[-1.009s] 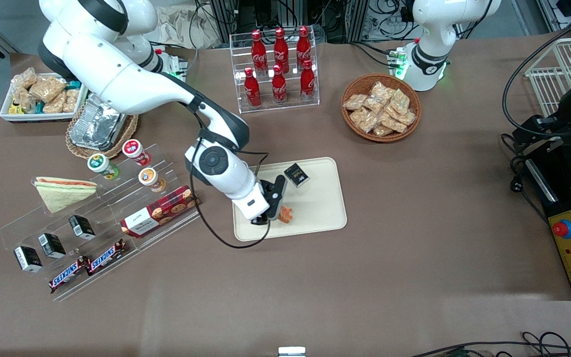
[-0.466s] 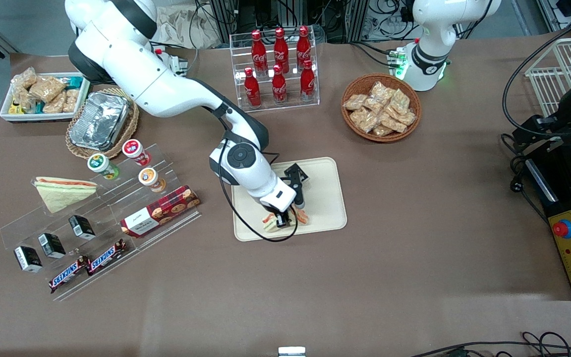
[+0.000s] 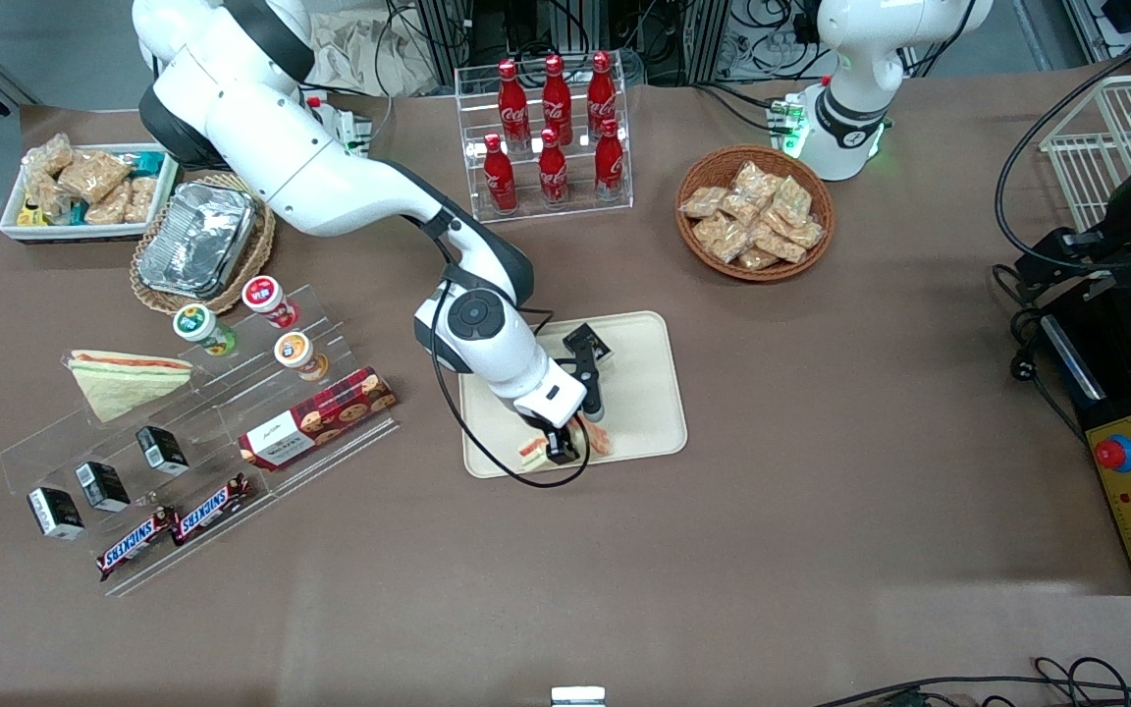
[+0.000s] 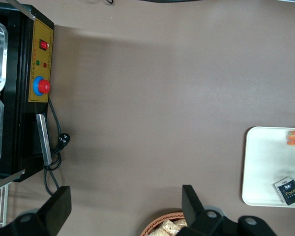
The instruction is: Place sandwich on tray
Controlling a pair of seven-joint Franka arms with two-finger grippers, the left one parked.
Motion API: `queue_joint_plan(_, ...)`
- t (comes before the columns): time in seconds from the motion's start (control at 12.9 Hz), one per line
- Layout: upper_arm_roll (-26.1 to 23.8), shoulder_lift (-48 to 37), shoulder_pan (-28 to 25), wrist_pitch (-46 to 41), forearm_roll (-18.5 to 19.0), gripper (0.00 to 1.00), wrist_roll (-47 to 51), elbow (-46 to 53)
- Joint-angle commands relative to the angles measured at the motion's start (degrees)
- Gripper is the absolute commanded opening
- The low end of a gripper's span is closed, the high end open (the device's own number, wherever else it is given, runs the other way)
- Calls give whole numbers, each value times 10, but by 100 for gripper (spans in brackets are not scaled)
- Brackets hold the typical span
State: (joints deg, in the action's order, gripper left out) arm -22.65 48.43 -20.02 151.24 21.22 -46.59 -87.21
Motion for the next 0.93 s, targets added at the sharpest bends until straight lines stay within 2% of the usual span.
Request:
queue_joint_plan(0.0,-2,17,-1,3,-14,99,-8,17)
queue_joint_plan(0.31,-3,12,13,-8,-23,99,-8,9)
queue_joint_plan(0.47,-8,-31,45,-78,-83,99,0,-3)
queue_joint_plan(0.62,-2,-88,70,-177,-176,99,14,1)
queue_joint_plan(0.7,2,-112,88,-203,-194,99,38,0)
queue_joint_plan(0.85,7,-159,118,-212,-194,99,157,4)
